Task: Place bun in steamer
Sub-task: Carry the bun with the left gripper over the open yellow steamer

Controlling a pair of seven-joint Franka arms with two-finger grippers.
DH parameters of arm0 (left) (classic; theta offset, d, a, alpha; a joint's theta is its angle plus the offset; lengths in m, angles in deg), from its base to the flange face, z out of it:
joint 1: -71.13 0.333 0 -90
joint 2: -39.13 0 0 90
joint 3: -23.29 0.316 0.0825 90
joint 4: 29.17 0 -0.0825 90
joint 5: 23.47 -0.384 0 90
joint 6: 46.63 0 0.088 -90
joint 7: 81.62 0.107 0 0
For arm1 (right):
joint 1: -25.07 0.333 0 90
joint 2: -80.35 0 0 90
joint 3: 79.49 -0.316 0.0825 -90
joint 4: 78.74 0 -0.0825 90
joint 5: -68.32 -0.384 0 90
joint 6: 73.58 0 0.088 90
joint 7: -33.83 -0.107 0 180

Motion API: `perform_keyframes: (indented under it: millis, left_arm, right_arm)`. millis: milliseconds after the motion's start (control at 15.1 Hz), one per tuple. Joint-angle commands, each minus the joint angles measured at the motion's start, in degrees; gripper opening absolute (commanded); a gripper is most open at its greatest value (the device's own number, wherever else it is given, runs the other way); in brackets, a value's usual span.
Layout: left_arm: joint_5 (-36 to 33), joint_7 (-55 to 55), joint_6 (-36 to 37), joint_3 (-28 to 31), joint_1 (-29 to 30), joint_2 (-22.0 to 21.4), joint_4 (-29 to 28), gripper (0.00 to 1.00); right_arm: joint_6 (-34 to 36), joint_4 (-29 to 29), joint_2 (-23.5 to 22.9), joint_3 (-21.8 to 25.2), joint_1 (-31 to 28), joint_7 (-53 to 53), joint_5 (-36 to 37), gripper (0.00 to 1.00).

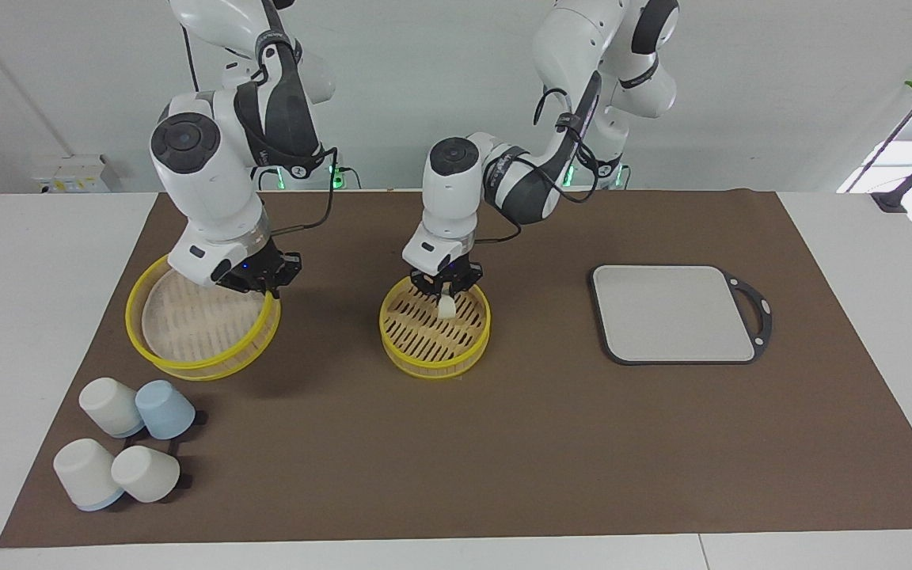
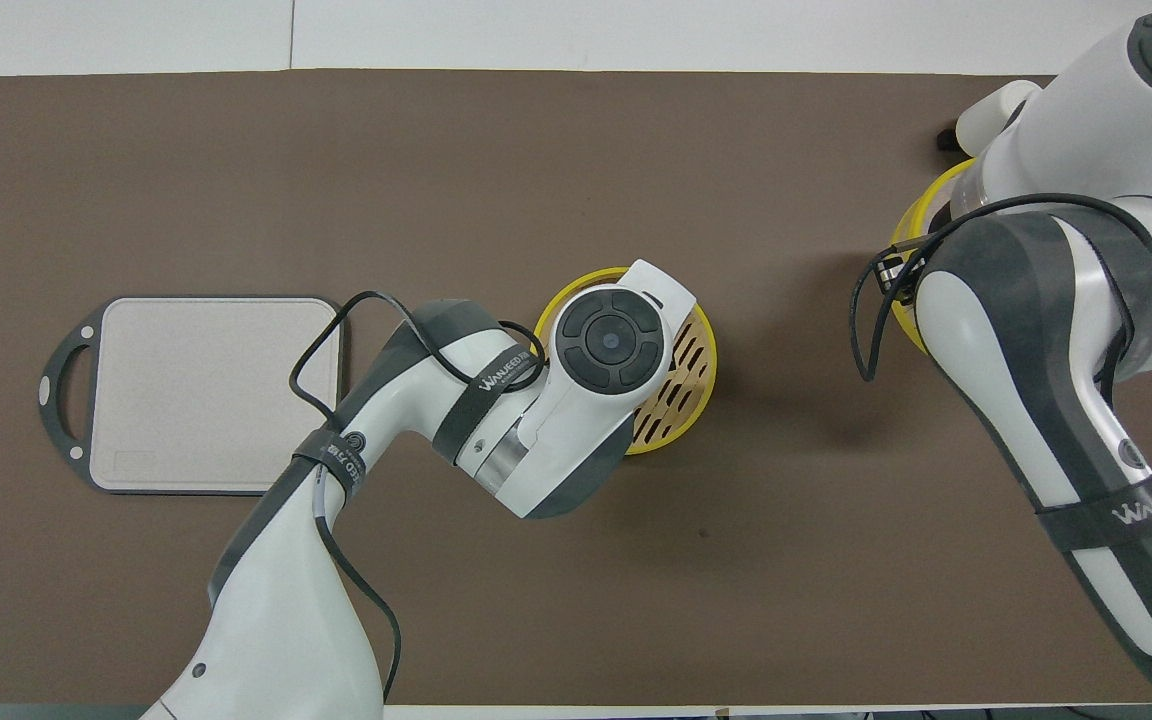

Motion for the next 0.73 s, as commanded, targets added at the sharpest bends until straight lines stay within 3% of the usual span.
perform_keyframes:
  millis: [0,132,199,331,463,662]
  left_arm:
    - [-2.45,-2.23,-2.36,0.96,-0.96,1.43,0.34,0.23]
    - [-2.54,-2.66,-3.50,0.96,-1.05,1.44,-0.88,0.29]
    - [-2.72,-2.67,-3.77,0.96,-1.05,1.44,-1.24,0.38]
    - [-2.98,-2.84,-3.42,0.96,-1.14,1.35,-1.68,0.83]
    - [-2.98,-3.19,-3.15,1.05,-1.14,1.26,-1.59,1.00]
    - [-2.98,-3.55,-1.58,0.96,-0.62,-0.49,-1.68,1.00]
  right_arm:
    - [-1.90,-3.15,2.46,-0.67,-0.84,0.38,-0.75,0.00]
    - [-1.99,-3.15,2.55,-0.67,-0.75,0.29,-0.75,0.00]
    - [-1.99,-3.15,2.55,-0.67,-0.75,0.29,-0.75,0.00]
    - [-2.07,-3.15,2.55,-0.67,-0.83,0.38,-0.75,0.00]
    - [-1.99,-3.15,2.55,-0.67,-0.83,0.38,-0.75,0.00]
    - [-1.99,-3.15,2.55,-0.67,-0.75,0.38,-0.75,0.00]
